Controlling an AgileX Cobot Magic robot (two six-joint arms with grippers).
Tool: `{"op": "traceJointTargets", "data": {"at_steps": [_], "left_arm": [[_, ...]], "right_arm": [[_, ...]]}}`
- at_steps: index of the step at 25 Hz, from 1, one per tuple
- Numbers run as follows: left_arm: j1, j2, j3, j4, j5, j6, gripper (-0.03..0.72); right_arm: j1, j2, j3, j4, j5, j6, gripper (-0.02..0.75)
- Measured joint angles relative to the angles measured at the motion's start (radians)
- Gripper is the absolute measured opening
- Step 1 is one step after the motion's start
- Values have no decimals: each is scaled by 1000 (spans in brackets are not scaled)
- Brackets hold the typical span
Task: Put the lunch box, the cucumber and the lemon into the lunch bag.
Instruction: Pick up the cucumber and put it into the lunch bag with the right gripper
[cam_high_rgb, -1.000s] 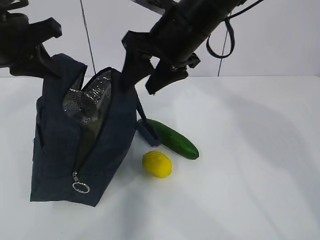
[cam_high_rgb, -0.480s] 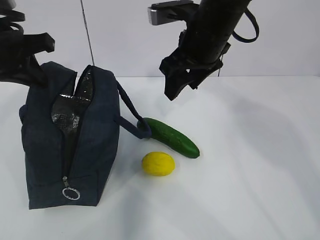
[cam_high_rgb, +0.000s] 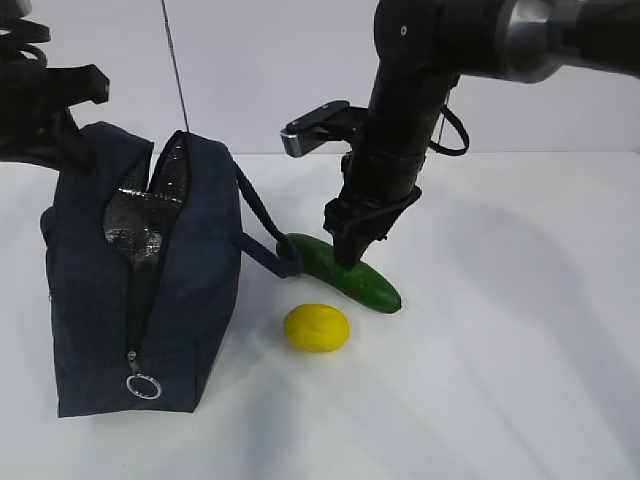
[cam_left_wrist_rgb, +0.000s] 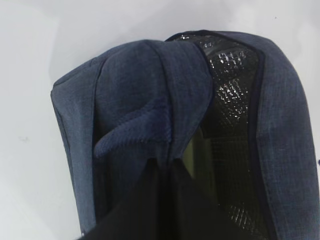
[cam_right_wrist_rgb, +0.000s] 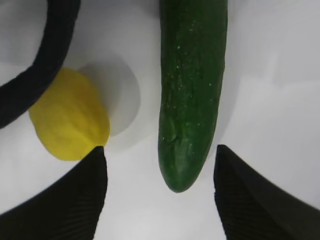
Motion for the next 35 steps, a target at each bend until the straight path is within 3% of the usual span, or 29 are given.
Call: {"op": "traceJointTargets", "data": {"at_steps": [23,30,35], "left_arm": [[0,0,0,-2,-22,2,-3],[0,0,0,-2,-24,2,-3],[0,0,0,-2,-28,2,-3]], "right_arm": [[0,159,-3,-19,-204,-76,503],[0,177,-5,-19,-208,-77,372],[0,177,-39,-34,-159,-77,344]]}}
